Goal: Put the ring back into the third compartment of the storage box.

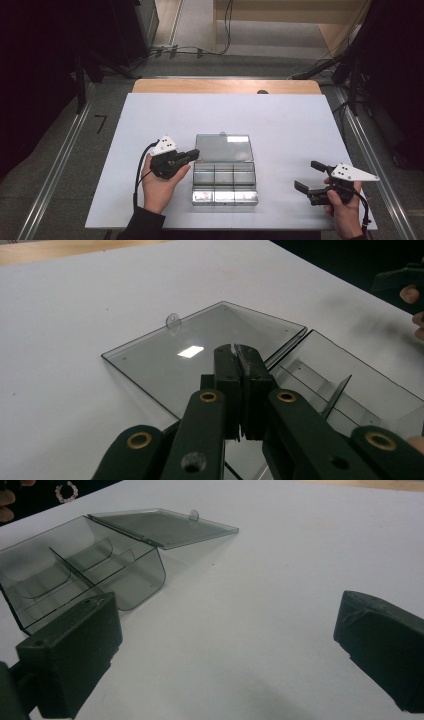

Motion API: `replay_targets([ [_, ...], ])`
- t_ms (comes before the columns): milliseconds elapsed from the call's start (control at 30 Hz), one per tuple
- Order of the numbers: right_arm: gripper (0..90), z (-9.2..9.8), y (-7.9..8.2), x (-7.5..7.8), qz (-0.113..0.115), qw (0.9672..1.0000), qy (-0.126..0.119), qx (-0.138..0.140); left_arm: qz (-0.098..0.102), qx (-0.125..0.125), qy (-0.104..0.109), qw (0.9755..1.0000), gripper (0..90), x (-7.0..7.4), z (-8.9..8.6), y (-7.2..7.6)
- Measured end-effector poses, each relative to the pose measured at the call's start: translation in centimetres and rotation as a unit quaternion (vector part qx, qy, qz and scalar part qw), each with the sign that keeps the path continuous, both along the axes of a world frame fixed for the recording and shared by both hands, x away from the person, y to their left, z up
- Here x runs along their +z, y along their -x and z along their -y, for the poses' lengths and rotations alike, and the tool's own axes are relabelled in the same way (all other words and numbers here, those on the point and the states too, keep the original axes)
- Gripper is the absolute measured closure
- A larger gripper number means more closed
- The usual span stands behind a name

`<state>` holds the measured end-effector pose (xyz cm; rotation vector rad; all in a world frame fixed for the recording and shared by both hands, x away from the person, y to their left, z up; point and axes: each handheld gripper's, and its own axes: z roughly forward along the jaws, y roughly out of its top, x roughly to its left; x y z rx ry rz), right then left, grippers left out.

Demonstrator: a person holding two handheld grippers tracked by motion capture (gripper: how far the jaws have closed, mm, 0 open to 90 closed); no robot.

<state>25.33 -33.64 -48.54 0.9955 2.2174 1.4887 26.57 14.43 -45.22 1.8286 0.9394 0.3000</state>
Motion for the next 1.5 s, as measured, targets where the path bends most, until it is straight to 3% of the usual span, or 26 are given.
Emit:
replay_targets([
  [1500, 0.0, 0.0, 0.2, 0.1, -0.003, 1.0, -0.005, 0.003, -0.012, -0.038, 0.008, 0.9992, 88.2, -0.5, 4.8, -0.7],
])
